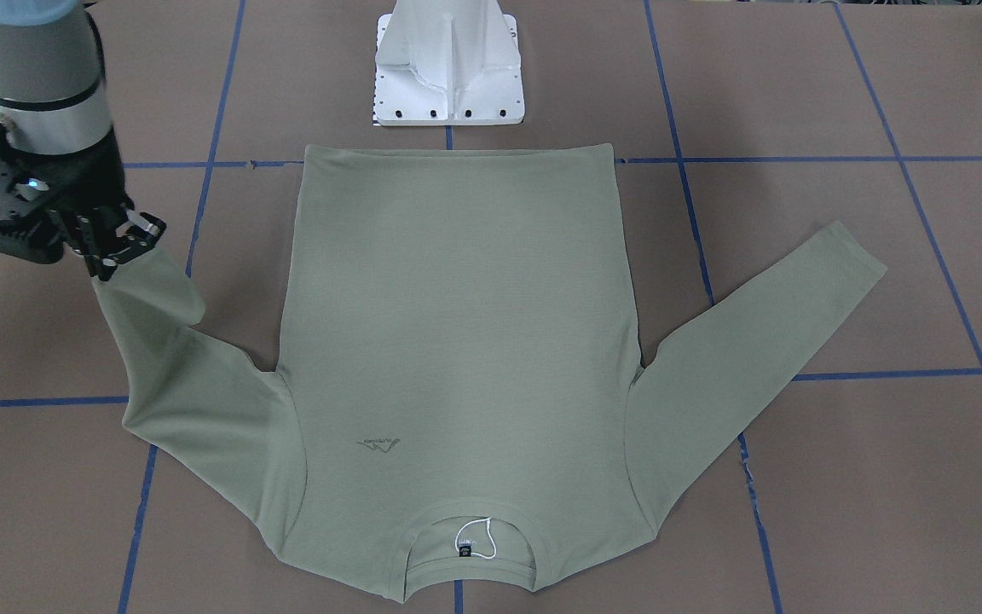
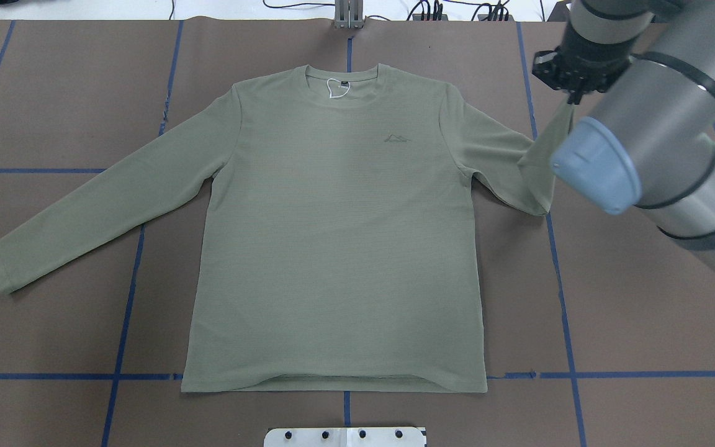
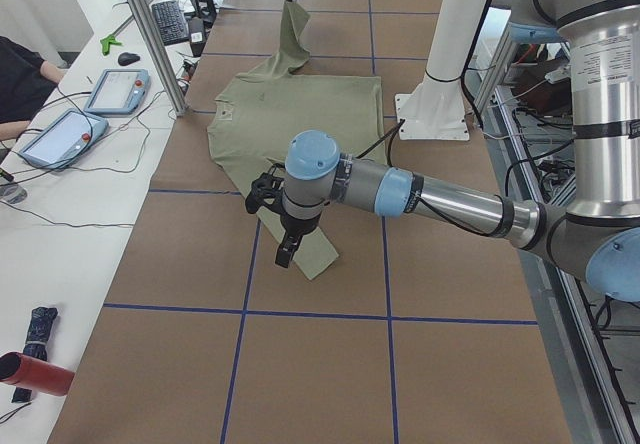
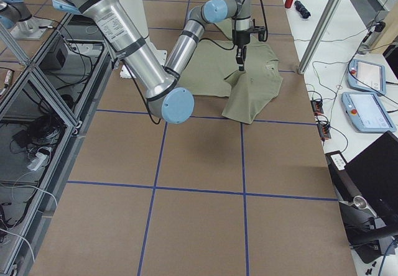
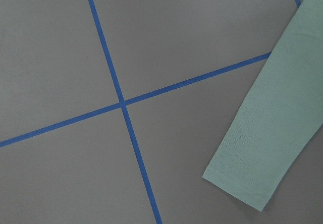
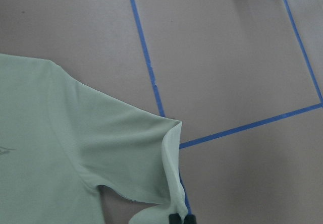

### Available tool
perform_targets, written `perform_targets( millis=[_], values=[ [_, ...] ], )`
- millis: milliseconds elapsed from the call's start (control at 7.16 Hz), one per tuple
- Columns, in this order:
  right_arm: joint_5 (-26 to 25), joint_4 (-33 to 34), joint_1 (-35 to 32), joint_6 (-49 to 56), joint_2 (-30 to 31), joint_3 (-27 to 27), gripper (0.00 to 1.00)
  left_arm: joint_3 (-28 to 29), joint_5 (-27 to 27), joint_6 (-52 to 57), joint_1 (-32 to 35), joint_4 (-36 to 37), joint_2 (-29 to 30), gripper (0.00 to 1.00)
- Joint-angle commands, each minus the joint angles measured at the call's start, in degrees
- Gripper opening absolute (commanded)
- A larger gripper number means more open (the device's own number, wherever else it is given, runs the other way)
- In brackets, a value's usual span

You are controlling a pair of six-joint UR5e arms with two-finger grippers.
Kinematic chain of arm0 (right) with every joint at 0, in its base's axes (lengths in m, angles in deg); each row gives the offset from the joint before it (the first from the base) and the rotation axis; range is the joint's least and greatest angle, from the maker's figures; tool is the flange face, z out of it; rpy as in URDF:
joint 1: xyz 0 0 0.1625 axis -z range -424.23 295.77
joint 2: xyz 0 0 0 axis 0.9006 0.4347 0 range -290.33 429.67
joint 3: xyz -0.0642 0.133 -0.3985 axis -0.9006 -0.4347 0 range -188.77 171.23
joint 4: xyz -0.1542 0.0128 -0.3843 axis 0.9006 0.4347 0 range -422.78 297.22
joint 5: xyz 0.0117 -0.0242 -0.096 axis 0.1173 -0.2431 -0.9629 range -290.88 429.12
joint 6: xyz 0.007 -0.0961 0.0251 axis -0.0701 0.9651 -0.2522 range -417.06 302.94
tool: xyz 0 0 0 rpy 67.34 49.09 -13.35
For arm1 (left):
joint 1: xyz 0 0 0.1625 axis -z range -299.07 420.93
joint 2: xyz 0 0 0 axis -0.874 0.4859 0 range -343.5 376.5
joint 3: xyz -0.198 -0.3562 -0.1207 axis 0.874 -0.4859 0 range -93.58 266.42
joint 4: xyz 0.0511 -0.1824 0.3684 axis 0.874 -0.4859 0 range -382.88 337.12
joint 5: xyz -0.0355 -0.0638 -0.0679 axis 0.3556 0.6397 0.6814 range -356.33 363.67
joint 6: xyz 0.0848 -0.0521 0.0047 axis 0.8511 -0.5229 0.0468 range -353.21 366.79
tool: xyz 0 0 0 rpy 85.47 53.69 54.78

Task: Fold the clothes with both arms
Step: 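Carry the sleeve across the chest toward the opposite shoulder with the right gripper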

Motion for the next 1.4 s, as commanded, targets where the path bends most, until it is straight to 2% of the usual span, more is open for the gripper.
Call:
perform_targets(
  millis=[0, 140, 279, 419, 698, 838, 1257],
  values=[
    [-5.91, 0.91, 6.72, -9.69, -16.08, -15.02, 0.00, 0.18, -0.08, 0.00, 0.00, 0.00, -0.16, 1.00],
    [-10.46, -0.05, 10.84, -14.97, -25.04, -26.68, 0.00, 0.26, -0.08, 0.00, 0.00, 0.00, -0.16, 1.00],
    [-12.60, -6.68, 13.32, -17.63, -30.26, -35.50, 0.00, 1.14, -0.08, 0.09, 0.00, -0.09, -0.07, 1.00],
    [-15.40, -13.18, 15.35, -18.44, -30.84, -38.55, 0.00, 1.58, -0.08, 0.09, 0.00, -0.09, -0.07, 1.00],
    [-27.07, -23.21, 21.05, -19.49, -32.59, -45.56, 0.00, 1.67, -0.08, 0.09, 0.00, -0.09, -0.07, 1.00],
    [-30.69, -26.66, 22.73, -22.29, -33.56, -49.09, 0.00, 1.67, -0.08, 0.09, 0.00, -0.09, -0.07, 1.00],
    [-34.49, -29.59, 23.89, -22.06, -36.28, -53.58, 0.00, 1.67, 0.01, 0.09, 0.00, -0.09, -0.07, 1.00]
  ],
)
